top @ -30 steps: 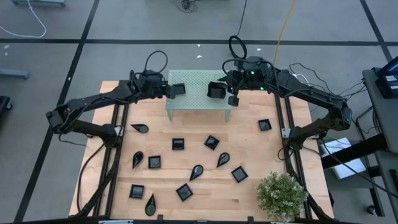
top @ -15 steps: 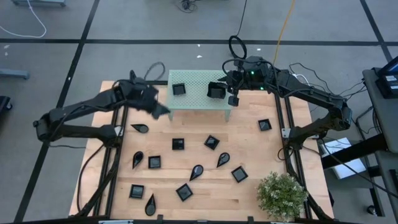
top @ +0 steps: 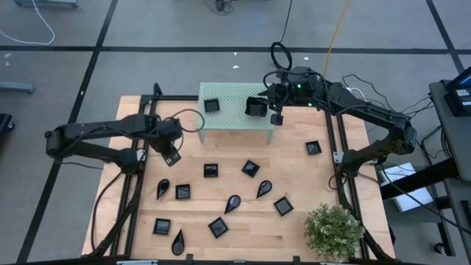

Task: Pick & Place Mini shaped plates
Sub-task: Stack the black square plate on top of the other black square plate on the shelf

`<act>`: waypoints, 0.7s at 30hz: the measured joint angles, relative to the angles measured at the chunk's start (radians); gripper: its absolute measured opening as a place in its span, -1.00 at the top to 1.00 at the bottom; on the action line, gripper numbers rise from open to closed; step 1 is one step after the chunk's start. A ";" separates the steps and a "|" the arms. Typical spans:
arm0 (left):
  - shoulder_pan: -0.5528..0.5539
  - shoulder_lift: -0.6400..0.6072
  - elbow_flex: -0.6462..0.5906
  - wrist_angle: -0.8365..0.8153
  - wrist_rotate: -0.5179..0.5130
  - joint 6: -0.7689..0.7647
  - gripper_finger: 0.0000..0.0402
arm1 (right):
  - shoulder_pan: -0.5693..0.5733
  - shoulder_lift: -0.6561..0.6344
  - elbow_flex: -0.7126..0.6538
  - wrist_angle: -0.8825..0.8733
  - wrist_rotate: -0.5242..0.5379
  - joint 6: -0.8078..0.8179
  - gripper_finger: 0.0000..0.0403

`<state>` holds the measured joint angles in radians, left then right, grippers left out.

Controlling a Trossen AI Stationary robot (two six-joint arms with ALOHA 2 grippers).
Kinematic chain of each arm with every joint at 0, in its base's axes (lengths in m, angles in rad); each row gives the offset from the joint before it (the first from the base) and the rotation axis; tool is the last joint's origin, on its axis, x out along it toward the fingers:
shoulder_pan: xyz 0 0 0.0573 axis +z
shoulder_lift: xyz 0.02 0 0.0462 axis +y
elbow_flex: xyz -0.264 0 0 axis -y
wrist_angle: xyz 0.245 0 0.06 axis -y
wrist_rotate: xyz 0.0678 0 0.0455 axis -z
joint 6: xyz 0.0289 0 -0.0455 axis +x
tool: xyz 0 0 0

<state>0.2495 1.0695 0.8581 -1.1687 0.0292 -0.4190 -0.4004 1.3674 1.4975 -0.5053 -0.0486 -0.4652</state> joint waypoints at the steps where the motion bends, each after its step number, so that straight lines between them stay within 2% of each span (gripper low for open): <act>1: -0.010 0.014 0.000 -0.001 0.013 0.009 0.24 | 0.000 0.000 0.000 0.000 0.000 0.000 0.67; 6: -0.080 0.079 0.000 0.002 0.104 0.077 0.24 | 0.000 0.000 0.000 -0.002 0.000 0.005 0.67; 13: -0.212 0.166 0.000 0.025 0.111 0.073 0.24 | 0.000 0.000 0.000 -0.002 0.000 0.006 0.67; 21: -0.381 0.247 0.000 0.127 0.138 0.074 0.24 | 0.000 0.000 0.000 -0.002 0.000 0.005 0.67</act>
<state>-0.1314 1.3167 0.8581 -1.0421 0.1676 -0.3450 -0.4004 1.3674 1.4975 -0.5068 -0.0486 -0.4601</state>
